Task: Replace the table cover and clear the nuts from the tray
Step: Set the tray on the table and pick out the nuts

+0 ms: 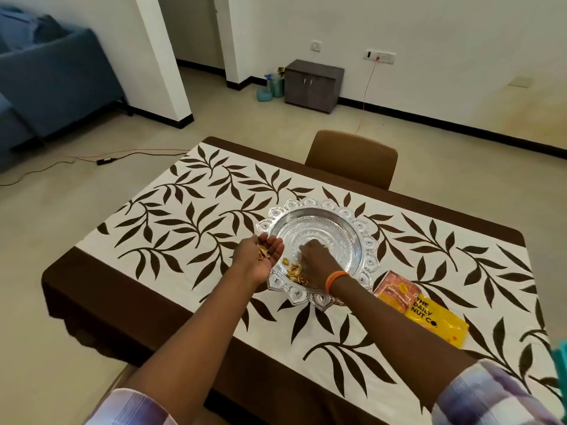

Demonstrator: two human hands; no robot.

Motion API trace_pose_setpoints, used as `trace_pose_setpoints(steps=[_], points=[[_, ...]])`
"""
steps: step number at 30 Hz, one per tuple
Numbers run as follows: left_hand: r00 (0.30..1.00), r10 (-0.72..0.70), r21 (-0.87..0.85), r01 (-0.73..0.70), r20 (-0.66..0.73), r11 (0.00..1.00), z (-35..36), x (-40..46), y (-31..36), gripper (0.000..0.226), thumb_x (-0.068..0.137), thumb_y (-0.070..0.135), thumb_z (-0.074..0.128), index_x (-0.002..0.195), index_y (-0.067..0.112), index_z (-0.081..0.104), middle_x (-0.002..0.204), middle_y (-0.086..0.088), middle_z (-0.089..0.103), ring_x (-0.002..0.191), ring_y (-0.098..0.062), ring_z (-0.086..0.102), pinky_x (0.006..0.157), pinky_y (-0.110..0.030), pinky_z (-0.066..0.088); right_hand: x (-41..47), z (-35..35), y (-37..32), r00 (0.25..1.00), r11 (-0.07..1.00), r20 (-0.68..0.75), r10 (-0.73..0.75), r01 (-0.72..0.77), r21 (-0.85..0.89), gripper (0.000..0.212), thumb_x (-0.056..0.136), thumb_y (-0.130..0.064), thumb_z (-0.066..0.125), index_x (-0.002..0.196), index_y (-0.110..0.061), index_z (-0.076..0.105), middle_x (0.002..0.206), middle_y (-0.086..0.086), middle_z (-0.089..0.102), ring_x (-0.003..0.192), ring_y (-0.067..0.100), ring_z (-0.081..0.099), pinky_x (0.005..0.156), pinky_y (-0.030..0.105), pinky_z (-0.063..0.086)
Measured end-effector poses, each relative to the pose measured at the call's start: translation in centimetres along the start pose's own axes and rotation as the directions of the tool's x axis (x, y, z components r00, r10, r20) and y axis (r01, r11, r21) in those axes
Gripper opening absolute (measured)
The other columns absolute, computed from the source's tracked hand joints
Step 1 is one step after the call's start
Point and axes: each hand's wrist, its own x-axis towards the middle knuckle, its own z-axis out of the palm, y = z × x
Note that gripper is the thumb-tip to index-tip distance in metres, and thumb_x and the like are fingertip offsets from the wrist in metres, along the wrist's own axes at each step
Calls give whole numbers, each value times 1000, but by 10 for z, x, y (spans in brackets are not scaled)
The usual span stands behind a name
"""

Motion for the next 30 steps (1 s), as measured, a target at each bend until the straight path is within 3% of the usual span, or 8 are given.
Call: trace_pose_setpoints(steps=[4, 11, 14, 18, 21, 23, 27, 30], points=[[1000, 4, 3, -4, -19, 1000, -5, 1, 0, 37, 106, 23, 31, 82, 7, 54, 79, -11, 56, 75, -22, 58, 68, -33, 51, 4, 11, -22, 994, 990, 15, -104, 105, -89, 23, 93, -12, 51, 112, -6, 62, 126, 15, 47, 111, 33, 49, 88, 40, 49], [1000, 13, 33, -12, -9, 999, -6, 2, -1, 36, 106, 23, 31, 82, 7, 53, 79, -11, 56, 75, -21, 59, 68, -33, 52, -10, 7, -4, 943, 925, 129, -308, 328, -191, 25, 94, -18, 52, 114, -10, 66, 120, 8, 58, 104, 27, 58, 80, 38, 52], [1000, -6, 53, 6, 2, 999, -7, 3, -6, 33, 105, 20, 35, 81, 8, 53, 79, -9, 57, 74, -21, 60, 66, -32, 53, -18, -5, 14, 958, 956, 157, -240, 262, -132, 16, 89, -18, 59, 97, -12, 72, 111, 2, 66, 102, 22, 63, 82, 37, 53], [1000, -16, 71, 16, -1, 997, -5, 5, -9, 30, 104, 18, 38, 81, 8, 54, 77, -10, 58, 72, -21, 61, 59, -30, 57, -23, -27, 40, 999, 992, -48, -2, 8, 125, 26, 81, -8, 70, 106, -16, 69, 115, 3, 65, 106, 21, 61, 93, 34, 49], [1000, -14, 71, 13, 7, 997, -2, 4, -9, 31, 104, 18, 37, 80, 8, 54, 77, -10, 57, 73, -21, 60, 64, -31, 55, -18, -36, 49, 981, 990, 146, 128, -134, 35, 57, 71, -14, 80, 124, -11, 59, 119, 8, 61, 107, 24, 60, 87, 27, 46], [1000, -19, 74, 18, 7, 997, -1, 4, -10, 33, 105, 19, 36, 80, 7, 54, 78, -10, 57, 73, -21, 60, 66, -32, 53, -15, -31, 45, 960, 987, 231, 159, -151, -51, 63, 70, -16, 80, 128, -10, 56, 121, 11, 59, 109, 25, 58, 88, 25, 45], [1000, -24, 77, 24, 8, 997, -1, 1, -12, 36, 106, 24, 34, 82, 6, 54, 81, -11, 57, 75, -22, 60, 67, -33, 52, -11, -20, 27, 972, 983, 149, 184, -185, -2, 39, 77, -9, 70, 116, -5, 66, 116, 14, 63, 107, 27, 60, 85, 22, 43], [1000, -25, 64, 25, 1, 998, -2, 0, -12, 37, 106, 23, 32, 82, 5, 54, 81, -12, 57, 77, -23, 60, 68, -33, 52, -7, -12, 13, 986, 988, 57, 156, -157, 14, 27, 78, -7, 67, 104, -1, 71, 105, 17, 67, 100, 28, 64, 86, 29, 48]])
